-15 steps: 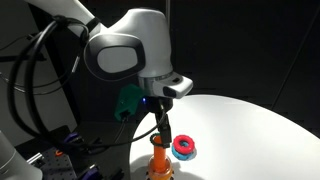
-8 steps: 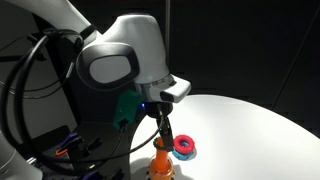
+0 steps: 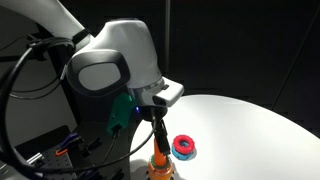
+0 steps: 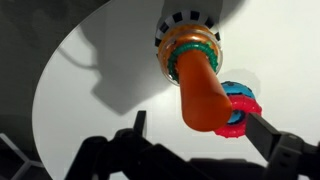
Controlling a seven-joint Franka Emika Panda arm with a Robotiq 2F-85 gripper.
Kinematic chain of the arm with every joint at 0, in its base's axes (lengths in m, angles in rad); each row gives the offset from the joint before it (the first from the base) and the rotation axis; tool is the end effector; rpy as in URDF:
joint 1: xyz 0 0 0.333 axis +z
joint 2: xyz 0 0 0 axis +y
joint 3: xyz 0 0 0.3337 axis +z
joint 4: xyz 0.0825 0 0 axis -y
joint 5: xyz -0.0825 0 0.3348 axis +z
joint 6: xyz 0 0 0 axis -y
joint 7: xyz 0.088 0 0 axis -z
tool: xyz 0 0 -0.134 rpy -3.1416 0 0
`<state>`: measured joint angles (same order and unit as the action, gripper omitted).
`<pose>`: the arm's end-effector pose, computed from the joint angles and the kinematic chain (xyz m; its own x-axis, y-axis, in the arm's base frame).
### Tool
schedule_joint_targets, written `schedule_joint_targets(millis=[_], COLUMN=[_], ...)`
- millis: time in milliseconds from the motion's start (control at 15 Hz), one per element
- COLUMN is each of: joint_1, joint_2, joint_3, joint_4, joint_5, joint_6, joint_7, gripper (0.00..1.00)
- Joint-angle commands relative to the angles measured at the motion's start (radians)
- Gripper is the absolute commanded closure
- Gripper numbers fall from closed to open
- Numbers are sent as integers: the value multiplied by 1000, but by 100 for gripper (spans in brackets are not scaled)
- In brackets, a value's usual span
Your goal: Pick up the green ring and put it on the ring holder
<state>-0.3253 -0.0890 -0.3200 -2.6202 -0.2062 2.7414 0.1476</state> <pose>0.3439 -0.2508 0.3309 0.8034 -0.5574 0.2093 -0.5794 -0.8129 0.0591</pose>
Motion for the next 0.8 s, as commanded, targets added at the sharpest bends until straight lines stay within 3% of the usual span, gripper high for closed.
schedule_joint_targets(millis=[0, 333, 733], joint_1=[-9, 10, 80], joint_2=[-62, -120, -129], joint_3=[7, 28, 72], joint_4=[-7, 16, 87], joint_5=[6, 24, 119], joint_6=[-74, -203, -405], joint_7=[-61, -127, -163], gripper=[0, 0, 0])
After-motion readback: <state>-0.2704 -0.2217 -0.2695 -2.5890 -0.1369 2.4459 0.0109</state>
